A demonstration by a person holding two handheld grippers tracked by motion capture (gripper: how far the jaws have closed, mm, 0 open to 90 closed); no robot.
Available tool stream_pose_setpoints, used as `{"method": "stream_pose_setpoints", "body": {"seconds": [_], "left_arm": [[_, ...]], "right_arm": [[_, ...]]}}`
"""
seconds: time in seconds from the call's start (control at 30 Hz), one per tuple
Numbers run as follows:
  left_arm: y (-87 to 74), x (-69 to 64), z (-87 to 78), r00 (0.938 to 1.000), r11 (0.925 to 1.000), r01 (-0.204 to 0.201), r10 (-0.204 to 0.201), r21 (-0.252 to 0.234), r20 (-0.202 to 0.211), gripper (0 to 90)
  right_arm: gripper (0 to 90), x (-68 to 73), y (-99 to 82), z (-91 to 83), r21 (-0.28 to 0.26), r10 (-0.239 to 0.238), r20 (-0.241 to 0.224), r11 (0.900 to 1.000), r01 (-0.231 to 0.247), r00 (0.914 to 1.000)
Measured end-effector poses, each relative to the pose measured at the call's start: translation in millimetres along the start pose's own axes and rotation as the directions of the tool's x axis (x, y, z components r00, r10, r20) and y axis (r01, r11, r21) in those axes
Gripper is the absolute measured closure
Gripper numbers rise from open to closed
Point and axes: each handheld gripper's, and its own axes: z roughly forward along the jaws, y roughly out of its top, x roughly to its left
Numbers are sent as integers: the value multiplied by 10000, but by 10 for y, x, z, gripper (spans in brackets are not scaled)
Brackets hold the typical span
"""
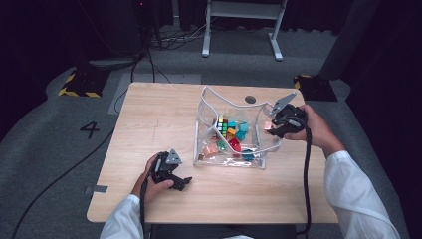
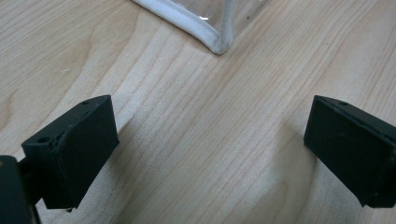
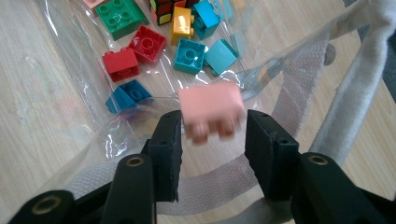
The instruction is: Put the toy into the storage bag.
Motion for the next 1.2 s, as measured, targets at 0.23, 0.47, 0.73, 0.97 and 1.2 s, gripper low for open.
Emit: {"method": "stream_pose_setpoints", "body": {"seconds": [0.23, 0.47, 0.73, 0.97, 1.2], "left_arm": [[0, 0, 0, 10000, 10000, -2, 2, 7, 3, 29], [0, 0, 0, 10000, 10000, 5, -5, 4, 0, 29], [0, 0, -1, 10000, 10000, 5, -5, 6, 2, 29], [0, 0, 0, 10000, 10000, 7, -7, 3, 2, 29], [0, 0, 0, 10000, 10000, 4, -4, 5, 4, 29]], "right_arm": [[556, -1, -2, 4, -64, 46, -12, 10000, -46, 10000], [549, 0, -16, 5, -131, 185, -27, 9997, -185, 9998], [497, 6, -14, 3, -389, 222, -154, 9990, -228, 9996], [407, 29, 9, -8, -670, 128, -148, 9977, -138, 9998], [265, 70, 32, -41, -1535, 298, 111, 9878, -277, 9995]]}}
